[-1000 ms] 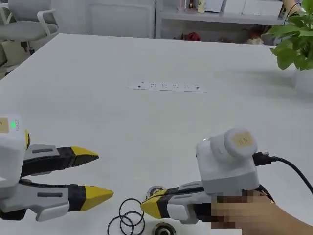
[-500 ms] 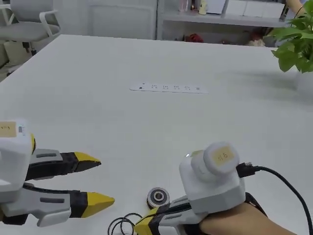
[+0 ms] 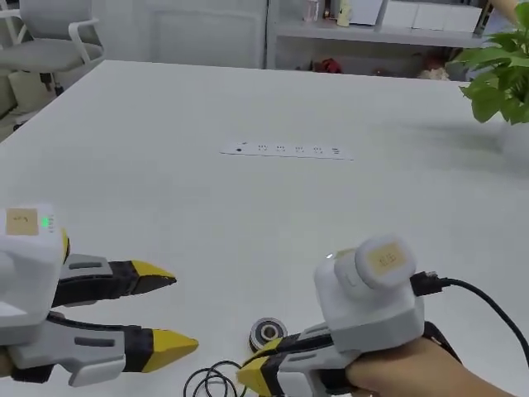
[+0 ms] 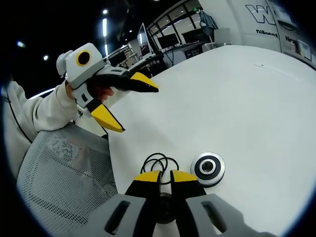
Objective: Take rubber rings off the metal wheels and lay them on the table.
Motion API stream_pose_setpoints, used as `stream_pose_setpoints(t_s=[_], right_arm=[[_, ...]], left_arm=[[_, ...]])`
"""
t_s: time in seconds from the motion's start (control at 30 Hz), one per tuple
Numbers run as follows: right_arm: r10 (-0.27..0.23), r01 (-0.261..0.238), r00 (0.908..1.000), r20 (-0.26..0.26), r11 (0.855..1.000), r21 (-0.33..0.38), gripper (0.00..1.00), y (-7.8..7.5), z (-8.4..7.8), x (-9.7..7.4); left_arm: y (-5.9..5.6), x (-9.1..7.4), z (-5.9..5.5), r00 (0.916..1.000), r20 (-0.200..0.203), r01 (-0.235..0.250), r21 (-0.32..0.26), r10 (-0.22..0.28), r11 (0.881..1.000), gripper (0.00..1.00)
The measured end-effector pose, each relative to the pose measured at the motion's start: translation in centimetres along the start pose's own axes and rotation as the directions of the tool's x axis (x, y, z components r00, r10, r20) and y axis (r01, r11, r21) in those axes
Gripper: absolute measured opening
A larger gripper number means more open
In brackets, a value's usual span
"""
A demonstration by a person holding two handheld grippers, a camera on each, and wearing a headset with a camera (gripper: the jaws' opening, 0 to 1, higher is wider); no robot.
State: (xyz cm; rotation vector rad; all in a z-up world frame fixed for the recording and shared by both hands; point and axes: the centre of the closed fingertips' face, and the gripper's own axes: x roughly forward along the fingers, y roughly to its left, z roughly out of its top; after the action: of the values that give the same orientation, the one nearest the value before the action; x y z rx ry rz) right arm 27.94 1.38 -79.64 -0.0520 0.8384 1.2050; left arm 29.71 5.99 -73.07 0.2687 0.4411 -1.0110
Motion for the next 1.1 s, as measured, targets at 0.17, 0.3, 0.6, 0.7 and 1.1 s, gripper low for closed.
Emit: stream_pose_setpoints(t_s=[0.17, 0.3, 0.6, 0.7, 1.1], right_arm=[[-0.021, 0.022, 0.9989, 0.041, 1.000, -0.008, 0.08, -0.9, 0.9, -1.1], [-0.037, 0.038, 0.9969, 0.069, 0.999, -0.019, 0.11, -1.5, 1.5, -1.8], [-0.072, 0.077, 0.9928, 0.096, 0.995, -0.060, 0.22, -3.1, 1.7, -3.0], [-0.087, 0.092, 0.9923, 0.088, 0.994, -0.060, 0.23, -3.8, 1.3, -3.2], [-0.111, 0.117, 0.9921, 0.059, 0.987, -0.109, 0.26, -4.9, -0.4, -3.0]], left_arm=[[0.0, 0.1, 0.3, 1.0000, 0.002, 0.000, 0.002, 0.000, 1.000, 0.49], [-0.1, 0.3, 0.6, 1.0000, 0.006, 0.004, 0.012, -0.004, 1.000, 0.51], [-0.2, 1.4, 2.3, 0.9996, 0.013, 0.025, 0.050, -0.025, 0.998, 0.53], [-0.6, 2.2, 2.9, 0.9987, 0.012, 0.049, 0.074, -0.050, 0.996, 0.53], [-2.4, 6.3, 3.6, 0.9901, -0.012, 0.140, 0.137, -0.140, 0.981, 0.46]])
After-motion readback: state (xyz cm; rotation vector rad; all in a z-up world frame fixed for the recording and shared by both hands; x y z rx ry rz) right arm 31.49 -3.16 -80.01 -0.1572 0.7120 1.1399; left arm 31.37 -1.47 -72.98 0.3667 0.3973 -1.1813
